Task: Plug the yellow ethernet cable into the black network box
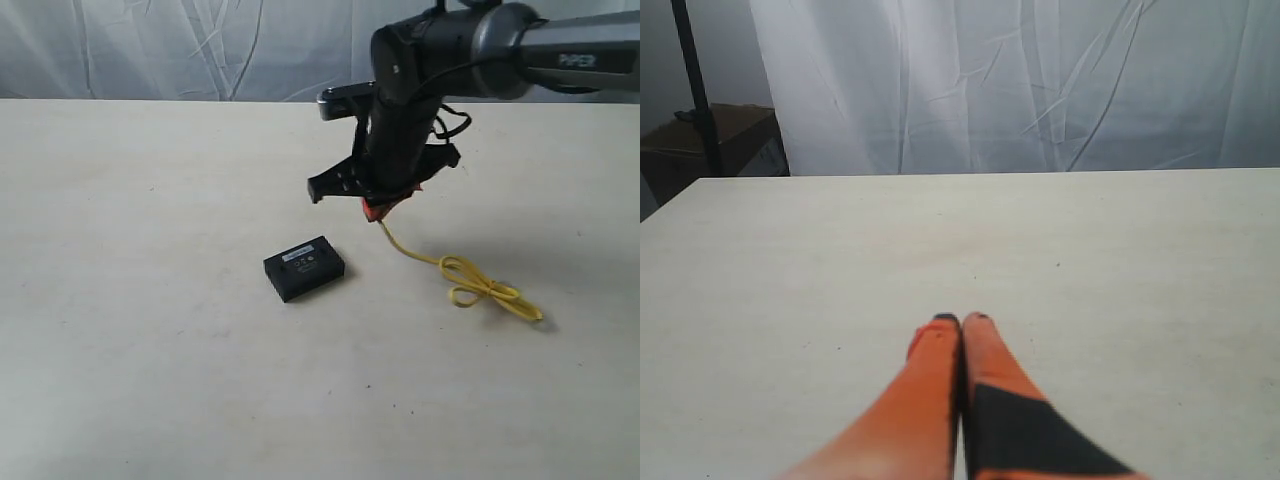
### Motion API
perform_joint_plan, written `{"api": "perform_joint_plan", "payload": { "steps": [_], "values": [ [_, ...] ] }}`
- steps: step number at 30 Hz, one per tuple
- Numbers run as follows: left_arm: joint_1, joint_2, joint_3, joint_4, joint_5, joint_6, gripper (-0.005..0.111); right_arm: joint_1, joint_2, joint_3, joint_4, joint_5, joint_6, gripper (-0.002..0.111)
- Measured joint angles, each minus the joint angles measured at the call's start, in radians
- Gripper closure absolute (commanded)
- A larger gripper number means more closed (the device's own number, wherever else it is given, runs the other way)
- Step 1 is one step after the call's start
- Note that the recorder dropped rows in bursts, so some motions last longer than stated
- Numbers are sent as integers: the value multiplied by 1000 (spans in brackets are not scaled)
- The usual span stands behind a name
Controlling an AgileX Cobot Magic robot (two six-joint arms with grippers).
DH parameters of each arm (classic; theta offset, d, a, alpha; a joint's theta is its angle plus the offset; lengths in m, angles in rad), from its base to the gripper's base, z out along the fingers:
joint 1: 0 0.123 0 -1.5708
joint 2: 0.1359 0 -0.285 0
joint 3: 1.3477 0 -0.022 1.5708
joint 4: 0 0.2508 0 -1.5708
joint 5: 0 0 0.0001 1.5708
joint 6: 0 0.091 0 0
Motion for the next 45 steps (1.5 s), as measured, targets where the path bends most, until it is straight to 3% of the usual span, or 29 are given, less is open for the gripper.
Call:
{"api": "perform_joint_plan", "payload": {
  "steps": [12, 24, 34, 45],
  "values": [
    [0, 0, 0, 0, 0, 0, 107, -15, -279, 377, -4, -190, -77, 109],
    [0, 0, 0, 0, 0, 0, 107, -15, -312, 436, 3, -251, -77, 109],
    [0, 0, 2, 5, -331, 0, 107, -15, -312, 436, 3, -251, -78, 109],
    [0, 0, 2, 5, -477, 0, 107, -15, -312, 436, 3, -251, -78, 109]
  ]
}}
